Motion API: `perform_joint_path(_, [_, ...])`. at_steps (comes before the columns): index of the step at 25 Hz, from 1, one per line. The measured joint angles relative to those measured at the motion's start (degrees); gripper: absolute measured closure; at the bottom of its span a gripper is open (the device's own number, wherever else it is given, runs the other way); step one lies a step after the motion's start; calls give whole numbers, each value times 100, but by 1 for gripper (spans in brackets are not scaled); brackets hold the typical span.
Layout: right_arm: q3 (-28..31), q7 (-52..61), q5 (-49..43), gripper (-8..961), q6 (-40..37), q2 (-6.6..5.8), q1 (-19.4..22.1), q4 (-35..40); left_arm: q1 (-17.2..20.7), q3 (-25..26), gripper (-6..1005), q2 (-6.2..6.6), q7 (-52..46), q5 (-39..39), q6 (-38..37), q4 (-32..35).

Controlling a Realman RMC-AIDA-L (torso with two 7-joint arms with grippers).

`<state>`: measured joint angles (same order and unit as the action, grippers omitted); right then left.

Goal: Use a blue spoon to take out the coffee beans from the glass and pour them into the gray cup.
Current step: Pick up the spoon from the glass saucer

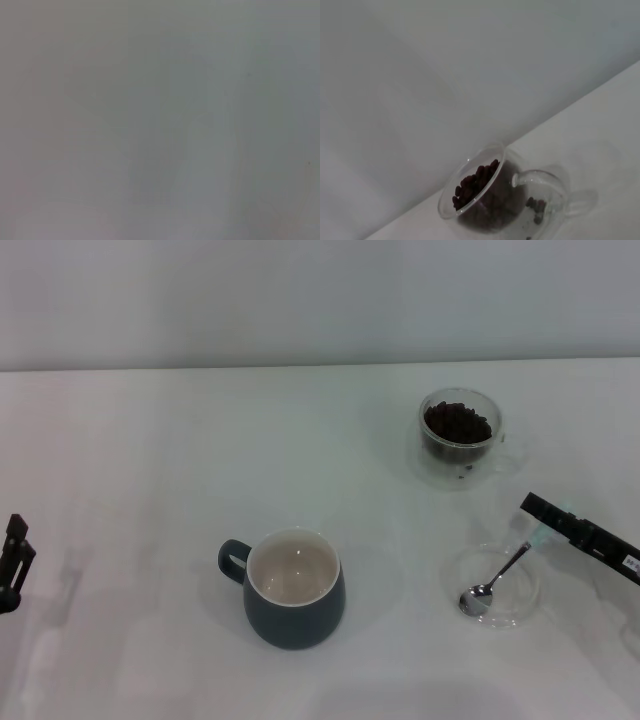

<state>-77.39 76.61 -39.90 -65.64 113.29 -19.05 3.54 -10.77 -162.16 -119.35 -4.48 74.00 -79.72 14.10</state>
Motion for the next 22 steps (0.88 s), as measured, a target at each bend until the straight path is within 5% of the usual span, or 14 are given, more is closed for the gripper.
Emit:
perform_joint_path(4, [-64, -7, -1, 93, 79, 37, -37, 9, -4, 0, 258, 0, 0, 0, 0, -13])
perform_joint_path(6, [-83, -8, -1, 227, 111, 45, -49, 10, -4, 0, 257, 0, 0, 0, 0, -14])
perform_joint_path(12, [-85, -2, -1, 427, 117, 57, -55, 21, 3, 0, 258, 0, 0, 103, 1, -28])
perform_joint_path(22, [-5, 15, 65, 662, 22, 109, 8, 37, 14, 0, 258, 6, 0, 124, 1, -30])
